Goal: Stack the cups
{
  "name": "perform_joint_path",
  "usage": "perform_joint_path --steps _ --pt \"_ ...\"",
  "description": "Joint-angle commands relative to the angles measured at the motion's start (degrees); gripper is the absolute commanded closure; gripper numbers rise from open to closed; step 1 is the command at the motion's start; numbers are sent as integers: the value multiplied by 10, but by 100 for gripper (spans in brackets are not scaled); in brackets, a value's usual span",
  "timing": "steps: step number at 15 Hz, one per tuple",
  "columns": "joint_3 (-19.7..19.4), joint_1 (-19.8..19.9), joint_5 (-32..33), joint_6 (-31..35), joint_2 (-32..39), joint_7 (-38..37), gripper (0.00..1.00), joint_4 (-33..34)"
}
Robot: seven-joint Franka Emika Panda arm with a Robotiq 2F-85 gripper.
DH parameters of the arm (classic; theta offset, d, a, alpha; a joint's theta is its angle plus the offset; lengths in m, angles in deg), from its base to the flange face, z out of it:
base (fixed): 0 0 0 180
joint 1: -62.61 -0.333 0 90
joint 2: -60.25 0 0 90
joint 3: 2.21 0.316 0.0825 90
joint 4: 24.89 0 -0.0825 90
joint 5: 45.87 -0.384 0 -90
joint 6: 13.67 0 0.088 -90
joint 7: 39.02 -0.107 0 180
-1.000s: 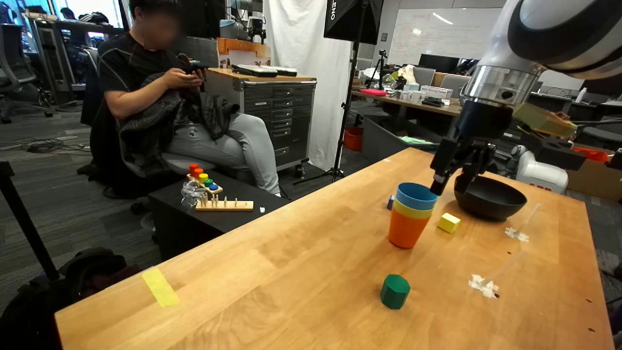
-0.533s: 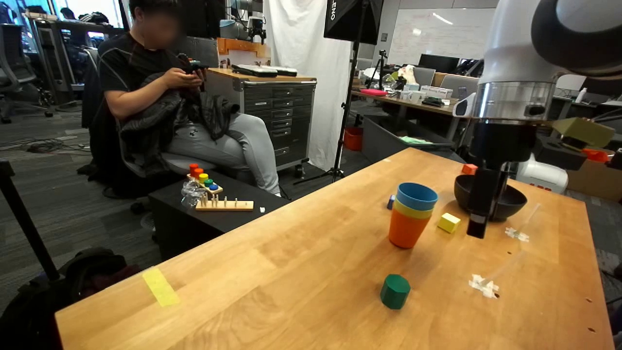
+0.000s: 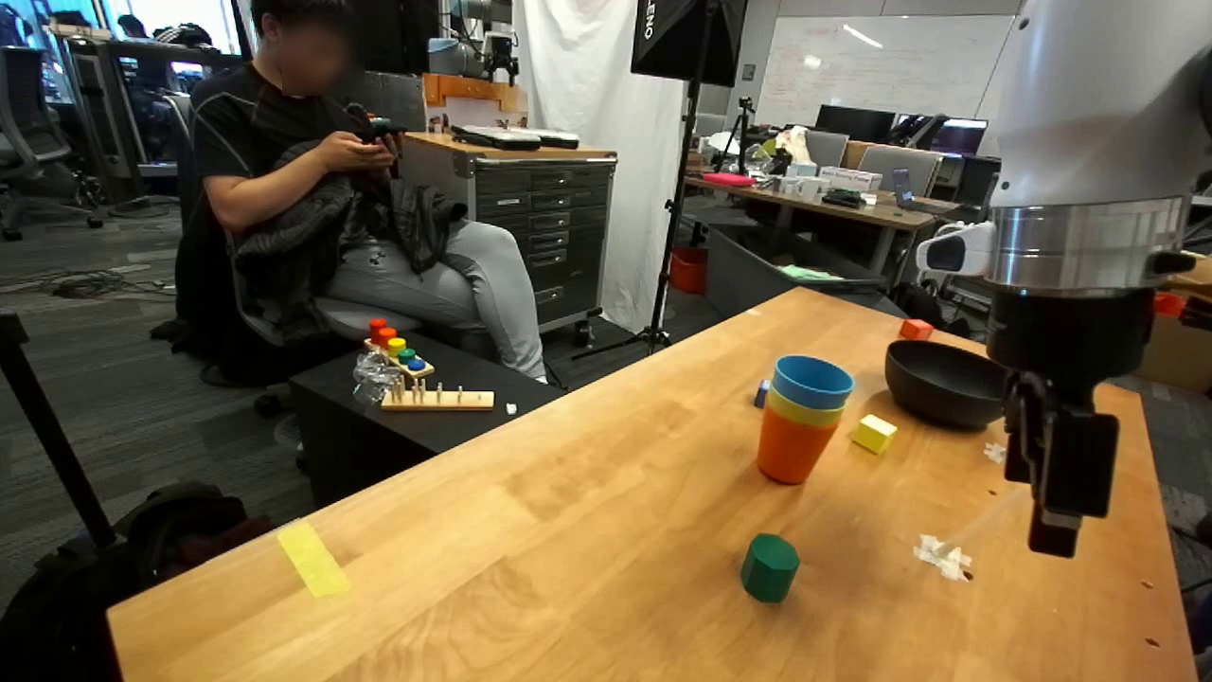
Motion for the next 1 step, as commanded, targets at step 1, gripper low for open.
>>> perform_joint_path --steps 1 --pt "-2 -2 0 -1 -1 1 0 0"
